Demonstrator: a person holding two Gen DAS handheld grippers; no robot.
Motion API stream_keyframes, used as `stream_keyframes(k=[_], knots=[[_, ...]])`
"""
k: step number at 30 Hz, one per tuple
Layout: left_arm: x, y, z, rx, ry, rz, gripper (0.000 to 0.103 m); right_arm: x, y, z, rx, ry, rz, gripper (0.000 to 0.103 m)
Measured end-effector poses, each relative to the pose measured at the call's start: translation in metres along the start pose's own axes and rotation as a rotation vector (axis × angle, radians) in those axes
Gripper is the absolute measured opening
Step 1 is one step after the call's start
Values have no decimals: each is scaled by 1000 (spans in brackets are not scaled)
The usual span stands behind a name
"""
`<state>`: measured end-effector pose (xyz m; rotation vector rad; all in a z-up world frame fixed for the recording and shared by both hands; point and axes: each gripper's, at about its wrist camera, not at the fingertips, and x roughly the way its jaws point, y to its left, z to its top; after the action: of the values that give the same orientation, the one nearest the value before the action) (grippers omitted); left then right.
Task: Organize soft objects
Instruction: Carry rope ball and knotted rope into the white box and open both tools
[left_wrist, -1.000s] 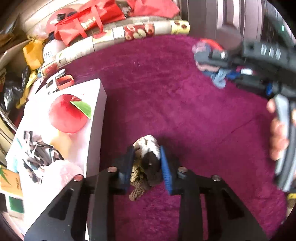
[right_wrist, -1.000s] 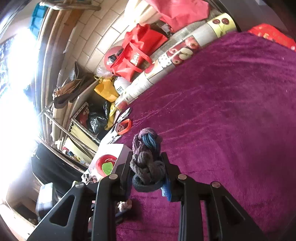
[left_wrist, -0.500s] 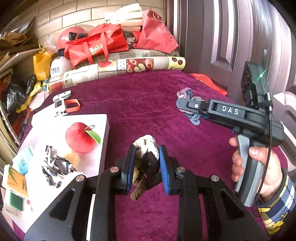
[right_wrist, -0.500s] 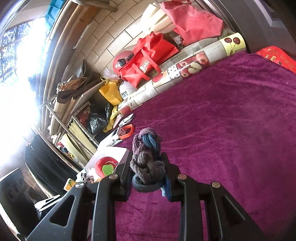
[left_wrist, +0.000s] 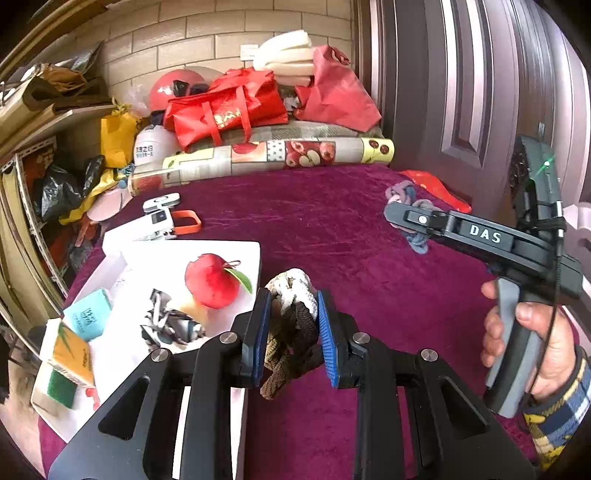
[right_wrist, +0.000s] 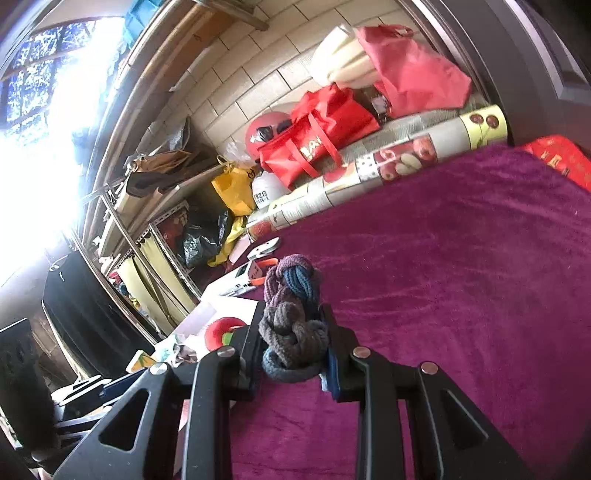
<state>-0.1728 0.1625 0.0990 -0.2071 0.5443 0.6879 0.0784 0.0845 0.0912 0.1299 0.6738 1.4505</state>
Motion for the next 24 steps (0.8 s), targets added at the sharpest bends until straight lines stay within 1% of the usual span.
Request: stream_keyframes(k=[2,4,10,15,24], knots=[[-6,4,0,-14,-17,-4,25,-4,10,1,10,20,-8,26],[-13,7,1,-22,-32,-5,25,-7,19,1,5,28,3,26],[-32,18,0,-41,-69,5,25,-24,56,1,-86,-12,5,26],[-54,32,-3,-73,-113,17,25,-26,79,-2,-121,-6,28,26],[-85,54,-10,-119,-168,41,25,-37,128,-10,-204,-11,75,26]])
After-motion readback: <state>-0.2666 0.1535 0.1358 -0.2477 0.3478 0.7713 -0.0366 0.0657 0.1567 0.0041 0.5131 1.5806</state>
